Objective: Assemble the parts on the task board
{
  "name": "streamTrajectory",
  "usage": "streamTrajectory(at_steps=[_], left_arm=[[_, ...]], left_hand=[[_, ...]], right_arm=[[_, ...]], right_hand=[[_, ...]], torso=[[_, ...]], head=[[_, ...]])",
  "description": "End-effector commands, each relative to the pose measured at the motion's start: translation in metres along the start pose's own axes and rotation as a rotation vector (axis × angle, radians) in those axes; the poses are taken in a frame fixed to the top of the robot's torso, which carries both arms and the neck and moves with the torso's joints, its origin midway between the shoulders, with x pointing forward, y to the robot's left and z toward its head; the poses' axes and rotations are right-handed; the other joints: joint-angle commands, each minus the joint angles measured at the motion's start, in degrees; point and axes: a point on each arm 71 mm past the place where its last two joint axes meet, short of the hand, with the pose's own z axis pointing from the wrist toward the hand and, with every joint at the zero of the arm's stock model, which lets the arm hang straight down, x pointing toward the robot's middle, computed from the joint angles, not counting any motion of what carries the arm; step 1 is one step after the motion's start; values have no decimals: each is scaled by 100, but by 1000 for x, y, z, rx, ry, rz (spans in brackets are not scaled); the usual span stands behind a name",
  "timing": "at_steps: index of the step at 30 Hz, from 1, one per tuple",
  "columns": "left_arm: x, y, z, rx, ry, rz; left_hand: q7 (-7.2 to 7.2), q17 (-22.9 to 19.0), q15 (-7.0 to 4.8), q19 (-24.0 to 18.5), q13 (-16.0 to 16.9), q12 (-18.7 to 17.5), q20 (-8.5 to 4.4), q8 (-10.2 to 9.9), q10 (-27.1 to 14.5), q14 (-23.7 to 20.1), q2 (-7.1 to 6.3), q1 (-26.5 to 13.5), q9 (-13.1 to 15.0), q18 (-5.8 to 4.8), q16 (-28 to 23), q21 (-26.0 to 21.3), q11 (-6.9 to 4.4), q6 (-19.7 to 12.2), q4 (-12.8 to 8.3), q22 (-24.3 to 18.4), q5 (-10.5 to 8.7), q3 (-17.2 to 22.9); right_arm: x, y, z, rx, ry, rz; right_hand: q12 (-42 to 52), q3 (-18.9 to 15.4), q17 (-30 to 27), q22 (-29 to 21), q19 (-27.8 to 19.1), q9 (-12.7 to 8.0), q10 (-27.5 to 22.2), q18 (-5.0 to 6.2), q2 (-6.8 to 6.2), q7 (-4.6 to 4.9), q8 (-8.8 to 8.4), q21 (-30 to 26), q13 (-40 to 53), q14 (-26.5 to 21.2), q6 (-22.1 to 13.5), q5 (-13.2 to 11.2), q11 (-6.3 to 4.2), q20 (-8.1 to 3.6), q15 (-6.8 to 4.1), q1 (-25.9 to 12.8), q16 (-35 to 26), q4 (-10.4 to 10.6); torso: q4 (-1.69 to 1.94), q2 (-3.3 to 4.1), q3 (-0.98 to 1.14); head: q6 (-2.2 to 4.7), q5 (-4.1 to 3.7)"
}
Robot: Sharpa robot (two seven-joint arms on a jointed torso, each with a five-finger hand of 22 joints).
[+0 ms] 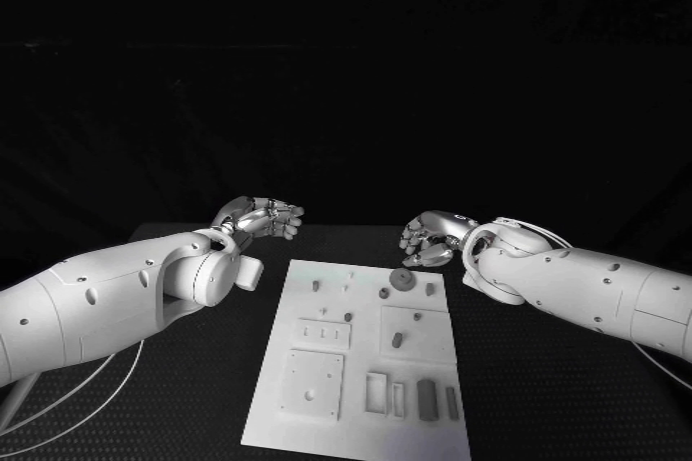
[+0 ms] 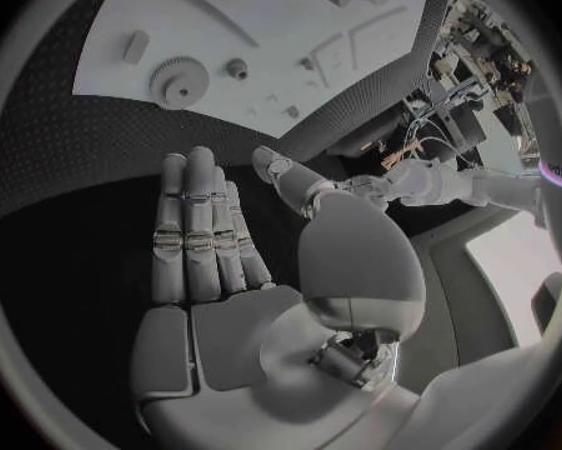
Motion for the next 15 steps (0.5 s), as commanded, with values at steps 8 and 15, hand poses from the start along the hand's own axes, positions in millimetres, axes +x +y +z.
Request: streamTrajectory(at_steps=[8, 15], left_arm=[[4, -3, -8, 13, 39, -15], [6, -3, -9, 12, 47, -17]], left_hand=[[33, 10, 3, -19, -15, -45, -51, -49, 11, 7, -16, -73, -17, -46, 11, 43, 34, 19, -33, 131, 7, 5], [41, 14, 5, -30, -23, -70, -55, -63, -4, -4, -21, -97, -27, -54, 3, 50, 44, 15, -35, 129, 4, 8]], right_arm=[[19, 13, 3, -59, 33, -164], [25, 18, 5, -76, 39, -186]], right_hand=[[-101, 83, 244, 123, 159, -12, -21, 120, -109, -48, -71, 139, -82, 135, -7, -136, -1, -61, -2, 48, 100, 77], [-120, 108, 294, 143, 148, -16, -49, 120, -145, -53, -87, 147, -111, 130, -16, -160, 9, -63, 7, 52, 94, 98]], torso=[[162, 207, -34], [179, 270, -31]], head=[[77, -113], [82, -143]])
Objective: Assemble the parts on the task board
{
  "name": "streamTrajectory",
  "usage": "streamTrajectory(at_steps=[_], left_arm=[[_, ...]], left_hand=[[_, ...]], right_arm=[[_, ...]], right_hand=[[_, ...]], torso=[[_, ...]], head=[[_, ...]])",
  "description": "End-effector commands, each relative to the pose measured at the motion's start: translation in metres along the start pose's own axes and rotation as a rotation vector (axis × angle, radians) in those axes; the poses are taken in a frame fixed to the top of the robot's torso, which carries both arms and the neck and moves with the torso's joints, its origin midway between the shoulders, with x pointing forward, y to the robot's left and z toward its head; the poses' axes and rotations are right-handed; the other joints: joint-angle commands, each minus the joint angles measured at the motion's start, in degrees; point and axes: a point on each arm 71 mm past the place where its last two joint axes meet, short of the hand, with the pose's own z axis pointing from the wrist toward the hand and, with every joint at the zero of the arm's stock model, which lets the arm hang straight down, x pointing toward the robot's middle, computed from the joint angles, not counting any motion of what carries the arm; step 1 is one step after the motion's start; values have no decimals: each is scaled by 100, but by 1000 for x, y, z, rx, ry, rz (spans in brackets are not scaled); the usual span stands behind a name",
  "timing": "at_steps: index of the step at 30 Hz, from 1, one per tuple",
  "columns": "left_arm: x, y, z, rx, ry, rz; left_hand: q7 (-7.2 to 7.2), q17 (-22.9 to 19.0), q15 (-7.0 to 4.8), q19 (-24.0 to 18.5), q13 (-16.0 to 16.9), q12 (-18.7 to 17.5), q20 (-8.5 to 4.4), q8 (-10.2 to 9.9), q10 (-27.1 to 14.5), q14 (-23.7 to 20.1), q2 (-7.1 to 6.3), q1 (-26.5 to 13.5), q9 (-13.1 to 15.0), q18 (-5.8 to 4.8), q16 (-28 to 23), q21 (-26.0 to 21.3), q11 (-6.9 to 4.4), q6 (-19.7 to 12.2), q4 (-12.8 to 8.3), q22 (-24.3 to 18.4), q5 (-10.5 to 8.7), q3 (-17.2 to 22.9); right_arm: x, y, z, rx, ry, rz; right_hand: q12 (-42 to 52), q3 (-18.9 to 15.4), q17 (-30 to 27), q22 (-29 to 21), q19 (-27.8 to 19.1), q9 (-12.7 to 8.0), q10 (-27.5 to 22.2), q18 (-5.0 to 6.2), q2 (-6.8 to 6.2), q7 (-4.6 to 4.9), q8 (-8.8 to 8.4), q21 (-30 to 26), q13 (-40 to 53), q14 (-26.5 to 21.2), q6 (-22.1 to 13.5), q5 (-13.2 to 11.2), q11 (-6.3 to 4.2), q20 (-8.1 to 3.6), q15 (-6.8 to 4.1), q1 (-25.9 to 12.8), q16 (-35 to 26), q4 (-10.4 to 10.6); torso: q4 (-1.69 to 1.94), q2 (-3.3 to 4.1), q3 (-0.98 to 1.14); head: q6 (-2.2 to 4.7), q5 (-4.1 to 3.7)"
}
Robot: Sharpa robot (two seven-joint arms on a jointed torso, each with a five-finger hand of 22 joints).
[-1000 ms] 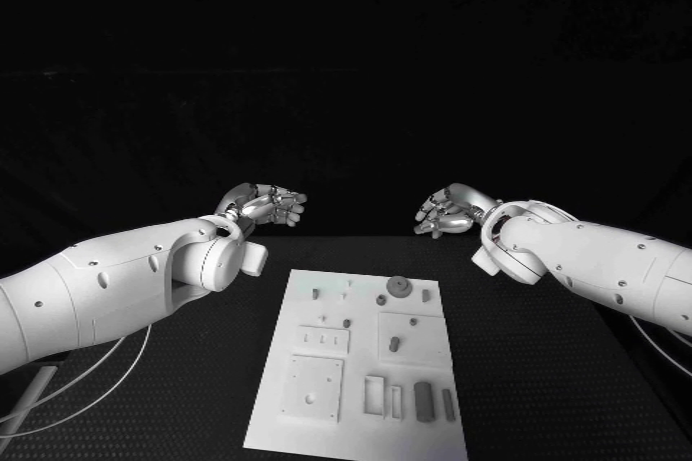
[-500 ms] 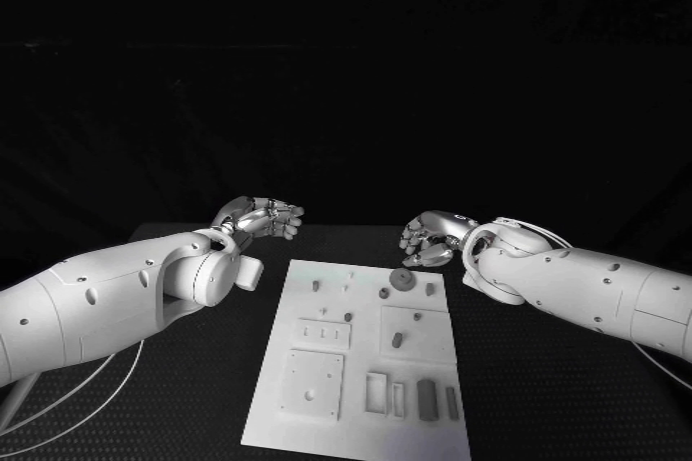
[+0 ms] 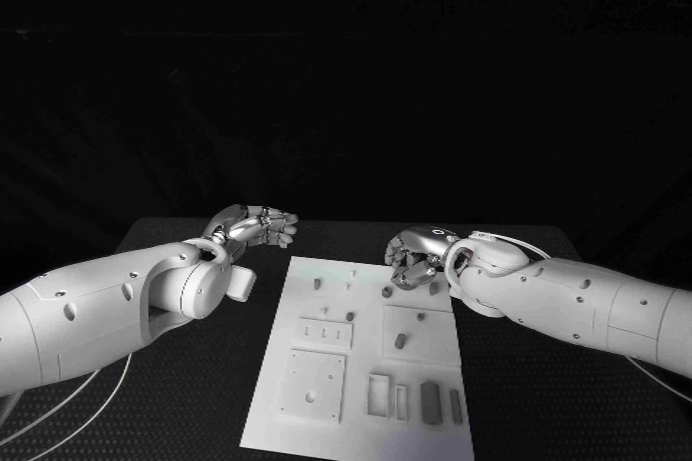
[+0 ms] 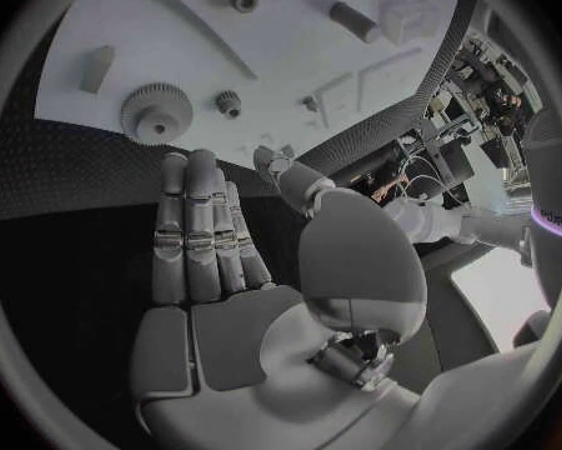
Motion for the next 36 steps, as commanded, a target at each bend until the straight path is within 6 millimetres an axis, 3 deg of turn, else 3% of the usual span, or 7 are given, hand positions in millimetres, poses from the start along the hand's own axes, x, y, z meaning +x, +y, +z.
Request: streamTrajectory(at_steps=[1, 13, 26, 36], left_arm=[[4, -2, 0, 12, 23, -6], [5, -2, 1, 11, 28, -7], [4, -2, 1, 10, 25, -6], [4, -2, 0, 10, 29, -8]], left_hand=[[43, 8, 6, -11, -8, -41, -36, -43, -7, -5, 18, -63, -12, -14, 2, 30, 46, 14, -34, 124, 4, 9], [48, 13, 7, -20, -13, -60, -37, -55, -15, -10, 16, -89, -20, -21, -3, 37, 54, 10, -30, 123, 2, 11], [50, 15, 7, -24, -15, -67, -39, -60, -17, -12, 12, -99, -24, -23, -4, 40, 56, 9, -30, 123, 0, 12], [51, 17, 7, -27, -16, -73, -40, -64, -17, -13, 11, -105, -27, -25, -6, 43, 57, 9, -30, 123, -1, 14]], right_arm=[[2, 2, 1, -14, 5, -60], [16, 6, -1, -24, 32, -83], [23, 7, 0, -24, 46, -100], [30, 4, 1, -16, 57, -111]], right_hand=[[-22, 31, 14, 13, 13, -7, -53, 112, -61, -32, -36, 17, -15, 30, 5, -29, 11, 10, -9, 13, 28, 20], [-18, 51, 57, 31, 14, -9, -61, 112, -90, -34, -43, 29, -38, 34, 8, -65, 14, 9, -5, 15, 23, 39], [-13, 66, 100, 52, 25, -8, -49, 112, -115, -37, -45, 47, -55, 45, 22, -107, 10, 2, -9, 15, 20, 59], [7, 126, 177, 91, 50, -3, 13, 112, -106, -51, -40, 82, -72, 77, 63, -210, -8, -15, -27, 51, 20, 79]], torso=[[20, 66, -1], [10, 152, 22], [17, 211, 25], [20, 245, 26]], head=[[7, -28], [22, -16], [77, -12], [66, -9]])
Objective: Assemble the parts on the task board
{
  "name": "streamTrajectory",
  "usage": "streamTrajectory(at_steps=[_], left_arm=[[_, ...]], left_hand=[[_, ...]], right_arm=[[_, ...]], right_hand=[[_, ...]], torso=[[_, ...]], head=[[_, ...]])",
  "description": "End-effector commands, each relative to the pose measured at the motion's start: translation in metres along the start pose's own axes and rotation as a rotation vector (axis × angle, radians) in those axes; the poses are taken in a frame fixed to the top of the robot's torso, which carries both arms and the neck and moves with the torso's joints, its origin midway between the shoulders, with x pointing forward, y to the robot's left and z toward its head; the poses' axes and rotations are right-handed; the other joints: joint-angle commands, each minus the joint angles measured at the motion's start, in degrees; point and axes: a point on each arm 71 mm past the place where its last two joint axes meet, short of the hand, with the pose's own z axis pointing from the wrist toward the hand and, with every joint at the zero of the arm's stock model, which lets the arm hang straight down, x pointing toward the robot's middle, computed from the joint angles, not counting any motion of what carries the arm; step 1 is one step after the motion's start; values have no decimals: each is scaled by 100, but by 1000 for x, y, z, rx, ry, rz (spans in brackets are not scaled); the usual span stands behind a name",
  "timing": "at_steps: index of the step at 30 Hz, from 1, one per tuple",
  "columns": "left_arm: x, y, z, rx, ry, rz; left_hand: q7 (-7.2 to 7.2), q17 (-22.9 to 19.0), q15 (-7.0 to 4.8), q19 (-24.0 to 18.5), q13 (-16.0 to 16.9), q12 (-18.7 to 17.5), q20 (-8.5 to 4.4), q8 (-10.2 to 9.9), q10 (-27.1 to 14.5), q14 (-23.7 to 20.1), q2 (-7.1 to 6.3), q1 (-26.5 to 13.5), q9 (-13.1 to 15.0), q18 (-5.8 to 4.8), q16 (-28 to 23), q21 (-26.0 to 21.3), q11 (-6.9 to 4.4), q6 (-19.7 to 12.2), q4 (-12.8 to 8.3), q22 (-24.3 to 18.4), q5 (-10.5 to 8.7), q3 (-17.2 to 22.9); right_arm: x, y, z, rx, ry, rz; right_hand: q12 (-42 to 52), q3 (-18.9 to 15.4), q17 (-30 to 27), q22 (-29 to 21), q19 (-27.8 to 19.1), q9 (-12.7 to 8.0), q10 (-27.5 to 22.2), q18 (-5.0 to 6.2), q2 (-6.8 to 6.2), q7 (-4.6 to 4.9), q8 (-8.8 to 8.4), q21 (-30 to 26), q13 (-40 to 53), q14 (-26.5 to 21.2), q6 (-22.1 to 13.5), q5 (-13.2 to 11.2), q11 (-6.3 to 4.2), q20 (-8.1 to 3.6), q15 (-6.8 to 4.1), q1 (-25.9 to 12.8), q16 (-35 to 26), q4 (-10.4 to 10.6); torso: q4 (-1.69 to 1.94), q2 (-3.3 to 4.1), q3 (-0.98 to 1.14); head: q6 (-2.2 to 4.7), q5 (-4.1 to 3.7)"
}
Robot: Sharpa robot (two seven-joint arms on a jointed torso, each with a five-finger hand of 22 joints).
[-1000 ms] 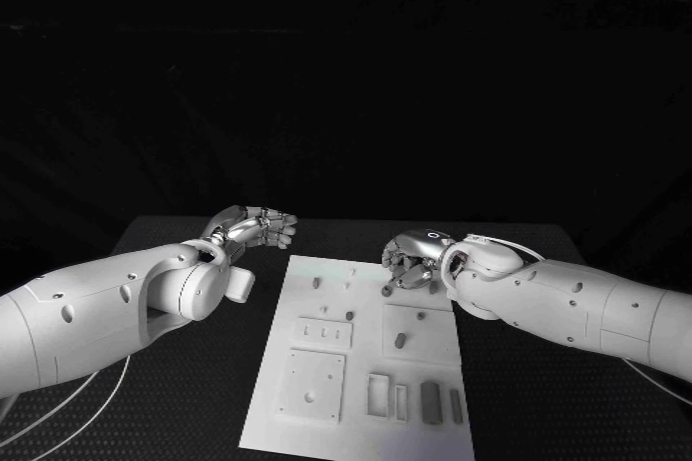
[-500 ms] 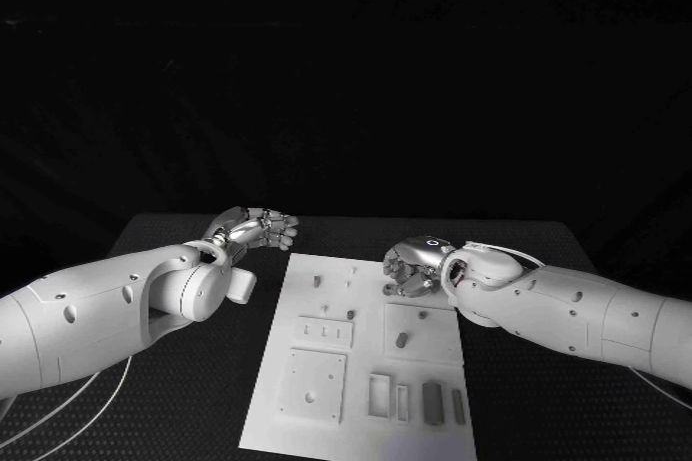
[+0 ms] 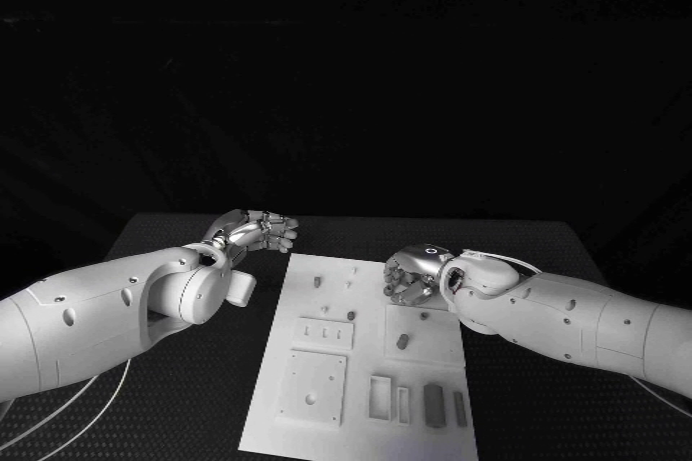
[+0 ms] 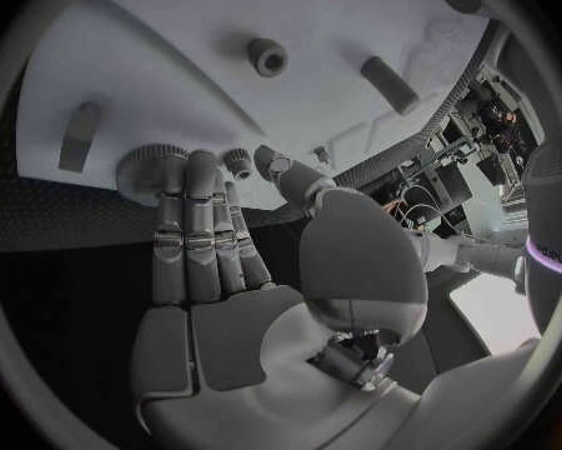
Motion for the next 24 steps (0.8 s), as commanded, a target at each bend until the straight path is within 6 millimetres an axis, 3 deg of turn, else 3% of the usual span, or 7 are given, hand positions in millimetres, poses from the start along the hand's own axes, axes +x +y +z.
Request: streamTrajectory(at_steps=[1, 16, 24], left_arm=[[3, -2, 0, 10, 20, -6], [3, -2, -1, 9, 20, -6], [3, -2, 0, 8, 20, -7]], left_hand=[[31, 8, 7, -7, -9, -29, -20, -21, 5, -13, 9, -62, -9, 22, -6, 21, 36, -11, -30, 125, -1, 14], [33, 11, 7, -10, -10, -36, -21, -26, 4, -14, 8, -68, -12, 21, -7, 25, 38, -13, -30, 125, -2, 17], [33, 12, 6, -11, -11, -39, -22, -28, 4, -14, 10, -70, -14, 21, -7, 27, 38, -13, -31, 124, -2, 20]], right_arm=[[3, 3, 1, -9, 10, -22], [7, 6, 2, -14, 22, -54], [8, 9, 2, -14, 5, -96]], right_hand=[[7, 44, 18, 25, 53, -2, 38, 111, -36, -13, -16, 27, -9, 51, 28, -35, -29, -19, -1, 31, 21, -7], [84, 181, 180, 119, 100, 31, 333, 111, 33, -16, 44, 110, 48, 97, 240, -194, -118, -54, -84, 46, 15, 37], [161, 367, 432, 264, 275, 70, 657, 111, 191, -117, 122, 360, 188, 256, 536, -201, -244, -163, -209, 221, 251, -117]], torso=[[3, 21, 1], [-3, 43, 1], [-2, 55, 5]], head=[[-14, 6], [-27, 31], [-34, 21]])
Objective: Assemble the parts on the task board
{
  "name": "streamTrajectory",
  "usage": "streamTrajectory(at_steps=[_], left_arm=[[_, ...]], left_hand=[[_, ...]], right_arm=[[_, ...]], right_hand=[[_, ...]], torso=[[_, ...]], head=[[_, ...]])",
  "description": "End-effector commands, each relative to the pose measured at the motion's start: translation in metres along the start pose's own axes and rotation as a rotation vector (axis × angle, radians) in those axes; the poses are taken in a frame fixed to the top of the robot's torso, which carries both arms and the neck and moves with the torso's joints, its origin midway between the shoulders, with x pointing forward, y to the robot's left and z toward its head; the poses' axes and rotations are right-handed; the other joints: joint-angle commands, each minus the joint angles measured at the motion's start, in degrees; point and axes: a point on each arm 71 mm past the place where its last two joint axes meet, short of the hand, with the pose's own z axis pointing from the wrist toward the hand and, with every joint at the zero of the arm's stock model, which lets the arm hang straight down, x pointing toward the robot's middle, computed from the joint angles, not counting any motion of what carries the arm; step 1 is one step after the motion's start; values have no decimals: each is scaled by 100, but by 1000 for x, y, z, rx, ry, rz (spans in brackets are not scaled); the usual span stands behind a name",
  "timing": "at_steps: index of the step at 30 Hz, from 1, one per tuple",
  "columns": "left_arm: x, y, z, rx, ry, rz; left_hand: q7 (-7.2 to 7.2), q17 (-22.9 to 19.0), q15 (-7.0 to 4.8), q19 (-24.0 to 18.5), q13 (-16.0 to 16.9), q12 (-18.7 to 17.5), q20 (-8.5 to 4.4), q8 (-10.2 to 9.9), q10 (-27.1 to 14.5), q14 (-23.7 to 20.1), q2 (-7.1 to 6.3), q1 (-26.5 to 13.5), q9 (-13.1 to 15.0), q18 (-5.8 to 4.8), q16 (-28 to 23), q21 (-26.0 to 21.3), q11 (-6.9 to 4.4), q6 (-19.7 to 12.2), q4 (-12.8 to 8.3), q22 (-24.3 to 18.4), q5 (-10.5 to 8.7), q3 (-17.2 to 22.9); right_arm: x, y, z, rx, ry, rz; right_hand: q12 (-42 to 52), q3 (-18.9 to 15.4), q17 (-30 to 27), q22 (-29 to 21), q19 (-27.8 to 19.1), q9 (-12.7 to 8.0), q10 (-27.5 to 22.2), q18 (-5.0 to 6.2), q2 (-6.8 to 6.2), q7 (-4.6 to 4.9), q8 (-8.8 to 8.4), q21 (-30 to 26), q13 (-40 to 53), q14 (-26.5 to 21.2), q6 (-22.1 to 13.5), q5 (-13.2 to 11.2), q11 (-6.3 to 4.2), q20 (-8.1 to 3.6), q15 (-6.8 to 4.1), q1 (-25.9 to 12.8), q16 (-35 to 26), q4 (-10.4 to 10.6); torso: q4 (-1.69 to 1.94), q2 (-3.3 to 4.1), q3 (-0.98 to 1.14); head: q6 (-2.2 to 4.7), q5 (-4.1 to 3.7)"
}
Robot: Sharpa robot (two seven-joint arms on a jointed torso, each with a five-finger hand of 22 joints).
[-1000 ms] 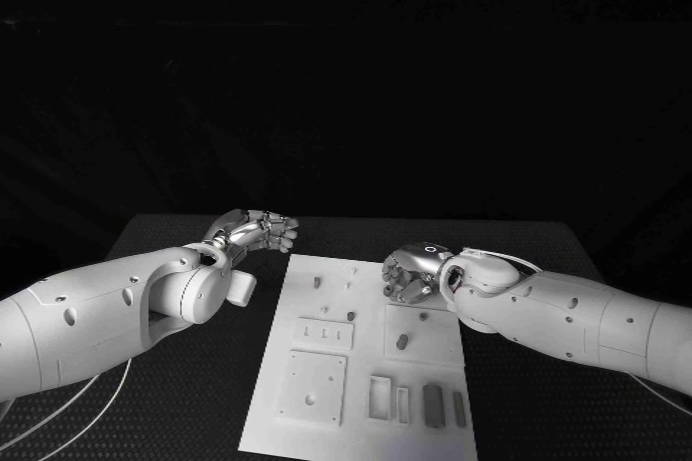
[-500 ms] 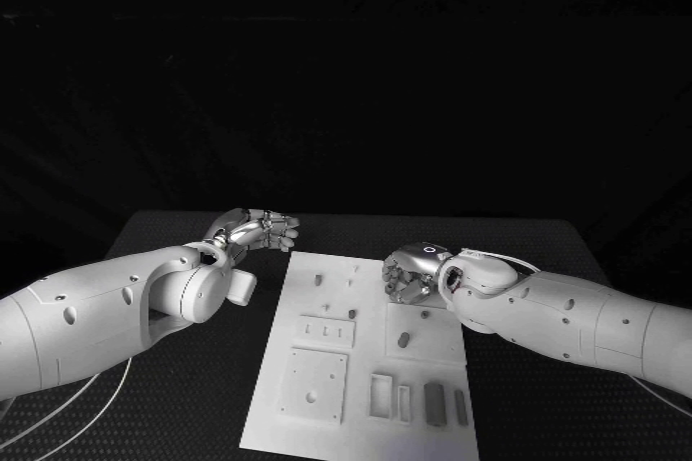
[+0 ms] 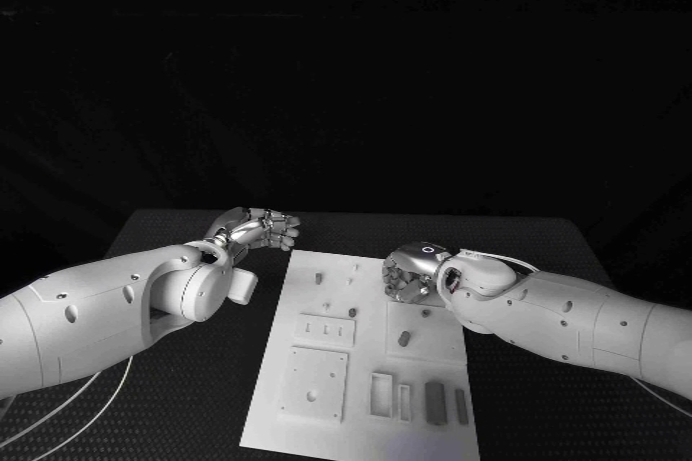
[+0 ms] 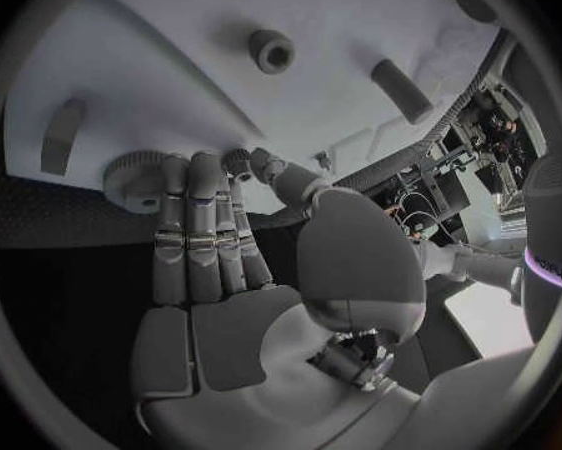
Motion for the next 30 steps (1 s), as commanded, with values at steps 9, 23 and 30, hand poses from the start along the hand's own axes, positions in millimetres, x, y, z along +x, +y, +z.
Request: streamTrajectory(at_steps=[9, 23, 30], left_arm=[[2, -1, 0, 6, 17, -7], [1, -1, 2, 6, 13, -5], [1, -1, 2, 6, 12, -5]], left_hand=[[34, 9, 6, -13, -9, -43, -23, -30, 5, -14, 9, -72, -11, 47, -8, 30, 39, -13, -24, 125, -2, 14], [34, 12, 6, -15, -9, -48, -24, -33, 6, -14, 7, -74, -13, 46, -9, 33, 40, -12, -27, 125, -3, 18], [34, 13, 6, -16, -10, -50, -24, -34, 6, -14, 6, -76, -14, 46, -9, 35, 40, -11, -27, 125, -3, 19]], right_arm=[[4, 2, -1, 9, -25, -63], [-1, 8, -1, 29, -85, -65], [-12, 14, 2, 40, -120, -65]], right_hand=[[54, 198, 260, 151, 206, 32, 265, 94, 126, -80, 50, 450, 195, 90, 300, -39, -128, -118, -126, 66, 323, -147], [58, 373, 410, 143, 221, 76, 479, 94, 223, -167, 84, 876, 366, 137, 551, -35, -214, -202, -206, 36, 581, -210], [52, 402, 428, 141, 224, 84, 518, 94, 210, -183, 86, 955, 395, 148, 593, -42, -228, -220, -220, 17, 622, -219]], torso=[[2, 15, 3], [3, 24, 7], [2, 28, -4]], head=[[12, -37], [97, -141], [128, -125]])
